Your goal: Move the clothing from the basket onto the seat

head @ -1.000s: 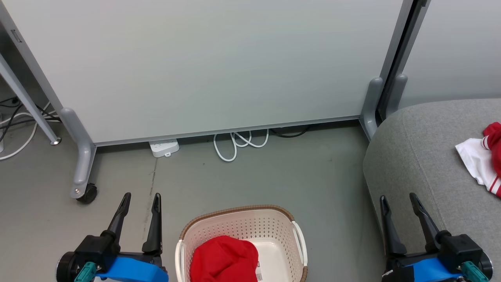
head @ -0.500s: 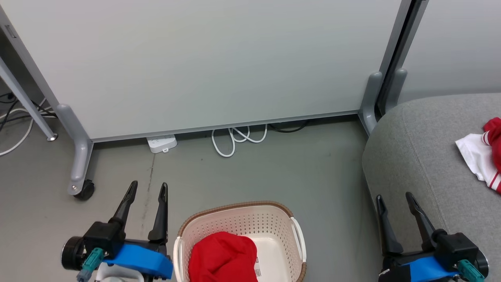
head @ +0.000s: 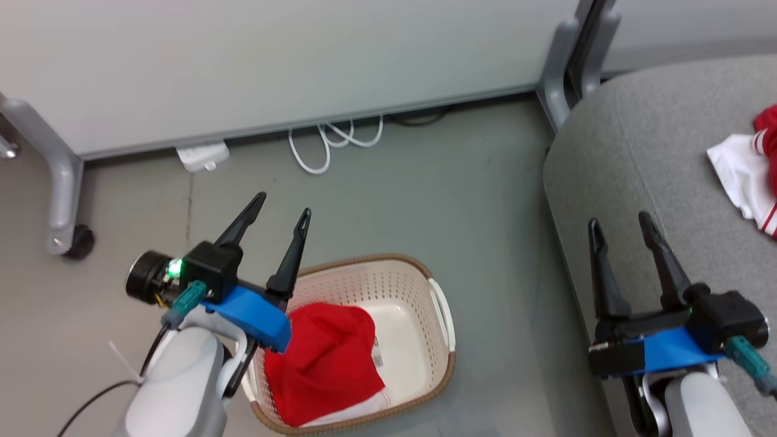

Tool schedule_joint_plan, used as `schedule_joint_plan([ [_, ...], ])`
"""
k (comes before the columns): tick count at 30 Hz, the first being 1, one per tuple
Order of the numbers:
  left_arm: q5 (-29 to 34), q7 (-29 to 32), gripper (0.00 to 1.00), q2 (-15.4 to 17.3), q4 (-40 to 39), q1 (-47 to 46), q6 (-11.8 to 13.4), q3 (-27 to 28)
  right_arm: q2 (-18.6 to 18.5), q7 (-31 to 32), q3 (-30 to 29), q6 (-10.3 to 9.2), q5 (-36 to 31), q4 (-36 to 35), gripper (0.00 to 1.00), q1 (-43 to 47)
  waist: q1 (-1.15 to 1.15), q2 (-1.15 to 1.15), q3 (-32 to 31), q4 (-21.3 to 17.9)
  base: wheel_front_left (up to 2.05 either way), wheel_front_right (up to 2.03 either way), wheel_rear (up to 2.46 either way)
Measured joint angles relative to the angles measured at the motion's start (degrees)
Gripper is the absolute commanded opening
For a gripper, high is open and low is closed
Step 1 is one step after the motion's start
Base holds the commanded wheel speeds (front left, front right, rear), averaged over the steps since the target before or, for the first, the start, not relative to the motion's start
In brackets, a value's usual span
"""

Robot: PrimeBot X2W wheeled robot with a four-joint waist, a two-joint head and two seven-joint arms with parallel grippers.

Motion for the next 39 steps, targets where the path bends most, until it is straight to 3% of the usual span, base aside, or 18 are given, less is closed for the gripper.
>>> schedule_joint_plan([
  [10, -4.97, 0.01, 1.0, 6.25, 9.37, -11.59, -0.07, -14.27, 0.32, 0.0, -0.15, 0.0, -0.25, -1.99, 1.0, -8.2, 0.02, 0.0, 11.26, -3.75, 0.0, 0.0, 0.0],
  [24, -10.98, 0.01, 1.0, 12.21, 22.05, -24.49, -0.07, -34.55, 1.96, 0.0, 0.69, 0.0, -0.07, -5.02, 1.0, -17.2, 0.01, 0.0, 26.38, -8.78, 0.0, 0.0, 0.0],
  [34, -14.78, 0.43, 1.0, 15.17, 30.4, -32.14, -0.07, -48.6, 2.6, 0.0, 2.14, 0.0, 0.22, -7.14, 1.0, -22.43, 0.01, 0.0, 36.05, -12.15, 0.0, 0.0, 0.0],
  [39, -16.61, 2.29, 1.0, 15.84, 33.18, -35.44, -0.07, -52.56, 2.7, 0.0, 2.31, 0.0, 0.59, -8.76, 1.0, -23.81, 0.01, 0.0, 40.13, -13.44, 0.0, 0.0, 0.0],
])
